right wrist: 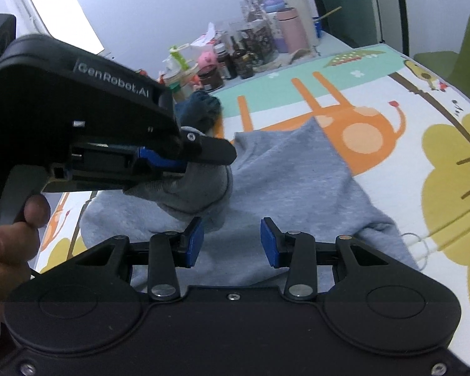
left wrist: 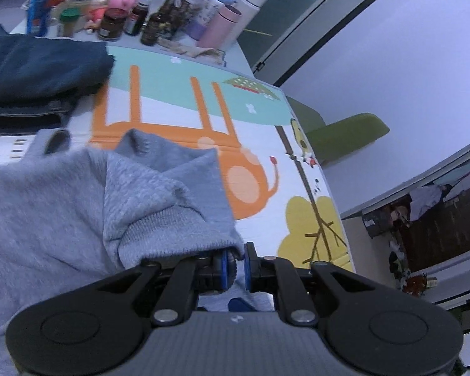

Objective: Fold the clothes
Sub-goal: 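Lift the hem with both grippers and fold it over toward the collar, then open both grippers to release the folded hem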

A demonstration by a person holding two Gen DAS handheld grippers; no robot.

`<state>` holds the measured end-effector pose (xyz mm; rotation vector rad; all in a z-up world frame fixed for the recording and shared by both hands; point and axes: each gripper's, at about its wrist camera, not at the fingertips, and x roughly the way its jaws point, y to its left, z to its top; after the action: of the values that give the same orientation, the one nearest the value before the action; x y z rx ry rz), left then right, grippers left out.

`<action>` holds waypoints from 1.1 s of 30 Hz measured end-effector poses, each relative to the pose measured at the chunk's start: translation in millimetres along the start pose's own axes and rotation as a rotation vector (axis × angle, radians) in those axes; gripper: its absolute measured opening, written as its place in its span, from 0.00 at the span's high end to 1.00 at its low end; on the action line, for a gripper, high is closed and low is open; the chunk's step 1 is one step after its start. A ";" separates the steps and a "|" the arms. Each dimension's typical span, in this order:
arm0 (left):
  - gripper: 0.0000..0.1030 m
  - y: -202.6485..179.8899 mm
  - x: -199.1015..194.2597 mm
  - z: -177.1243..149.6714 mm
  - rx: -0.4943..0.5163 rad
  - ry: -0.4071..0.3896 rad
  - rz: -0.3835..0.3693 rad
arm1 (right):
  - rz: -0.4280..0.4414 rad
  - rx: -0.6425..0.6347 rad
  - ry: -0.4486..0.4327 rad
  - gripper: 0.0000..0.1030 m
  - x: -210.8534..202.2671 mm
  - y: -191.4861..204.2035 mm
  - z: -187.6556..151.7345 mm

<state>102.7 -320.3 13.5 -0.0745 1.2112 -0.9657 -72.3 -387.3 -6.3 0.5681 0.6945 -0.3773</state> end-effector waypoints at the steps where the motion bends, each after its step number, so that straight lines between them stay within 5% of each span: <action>1: 0.89 -5.8 3.9 1.4 0.008 -0.001 0.000 | -0.002 0.006 -0.001 0.63 -1.1 -5.3 0.7; 4: 0.86 -22.8 15.1 7.0 0.018 -0.003 0.001 | -0.004 0.028 -0.002 0.63 -3.0 -20.8 2.2; 8: 0.60 -44.1 27.5 12.6 0.051 -0.024 0.042 | -0.009 0.055 -0.005 0.63 -5.1 -40.2 4.7; 13: 0.58 -54.6 35.0 9.6 0.075 -0.027 0.064 | -0.018 0.081 -0.012 0.63 -8.4 -61.3 7.5; 22: 0.51 -22.8 31.1 2.0 0.002 -0.019 0.135 | -0.067 0.060 -0.031 0.63 3.5 -86.6 22.1; 28: 0.31 2.0 17.8 -11.6 -0.017 -0.048 0.217 | -0.047 -0.046 -0.005 0.56 29.5 -91.2 38.8; 33: 0.26 35.2 5.2 -34.3 -0.055 -0.067 0.280 | -0.010 -0.102 0.013 0.56 55.6 -95.5 50.2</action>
<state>95.7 -287.2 -22.6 0.0186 1.1514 -0.6807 -56.1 -500.3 -47.6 0.4706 0.7251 -0.3452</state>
